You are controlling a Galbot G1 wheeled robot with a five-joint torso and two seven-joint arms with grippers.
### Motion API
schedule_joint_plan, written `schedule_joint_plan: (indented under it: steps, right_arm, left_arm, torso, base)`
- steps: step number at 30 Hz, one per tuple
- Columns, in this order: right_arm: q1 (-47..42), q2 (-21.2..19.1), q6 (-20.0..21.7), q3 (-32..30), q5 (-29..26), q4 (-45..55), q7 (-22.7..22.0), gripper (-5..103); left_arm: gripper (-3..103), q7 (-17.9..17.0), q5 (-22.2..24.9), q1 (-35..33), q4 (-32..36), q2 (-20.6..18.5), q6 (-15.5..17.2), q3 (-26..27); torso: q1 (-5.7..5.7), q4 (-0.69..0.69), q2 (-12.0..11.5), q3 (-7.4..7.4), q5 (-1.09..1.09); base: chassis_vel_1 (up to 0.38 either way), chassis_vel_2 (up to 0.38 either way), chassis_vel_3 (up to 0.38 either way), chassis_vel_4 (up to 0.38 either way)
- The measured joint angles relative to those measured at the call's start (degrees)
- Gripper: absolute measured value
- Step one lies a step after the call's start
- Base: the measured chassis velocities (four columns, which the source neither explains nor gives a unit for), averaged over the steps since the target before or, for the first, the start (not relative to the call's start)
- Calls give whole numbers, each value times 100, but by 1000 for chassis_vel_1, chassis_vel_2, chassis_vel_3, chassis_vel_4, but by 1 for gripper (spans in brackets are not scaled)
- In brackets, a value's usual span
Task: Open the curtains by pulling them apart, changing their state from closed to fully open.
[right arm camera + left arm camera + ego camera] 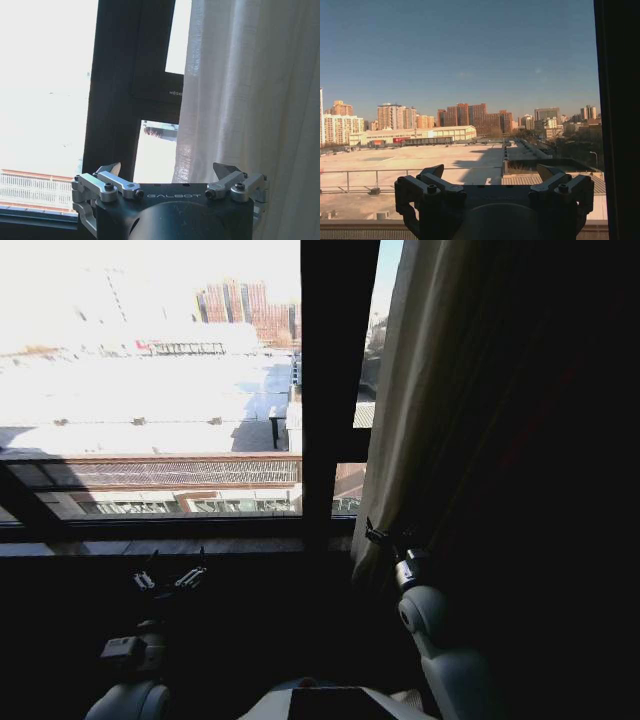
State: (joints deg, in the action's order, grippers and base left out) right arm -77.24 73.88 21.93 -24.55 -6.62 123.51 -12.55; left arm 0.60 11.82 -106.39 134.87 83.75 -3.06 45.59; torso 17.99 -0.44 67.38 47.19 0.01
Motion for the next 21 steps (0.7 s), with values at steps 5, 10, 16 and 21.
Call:
schedule_joint_plan:
  steps: [5,10,16,21]
  right_arm:
    - [7,34,-2,-3,5,-7,0,100]
    - [11,59,-12,-10,97,-41,8,100]
    - [-5,94,-115,-32,183,-100,66,100]
    - [-7,111,-121,-24,187,-108,67,100]
  left_arm:
    - [100,1,-7,-3,0,1,-10,-1]
    - [100,1,-8,-24,-1,1,-29,5]
    - [100,2,-8,-48,-1,4,-49,11]
    - [100,2,-11,-64,3,10,-61,16]
  torso:
    - [0,0,-1,0,0]
    - [1,0,0,0,0]
    - [0,0,0,0,-1]
    - [0,0,0,0,1]
  base:
    - [290,297,-299,-303]
    - [327,347,-348,-351]
    - [359,370,-373,-362]
    - [369,372,-368,-366]
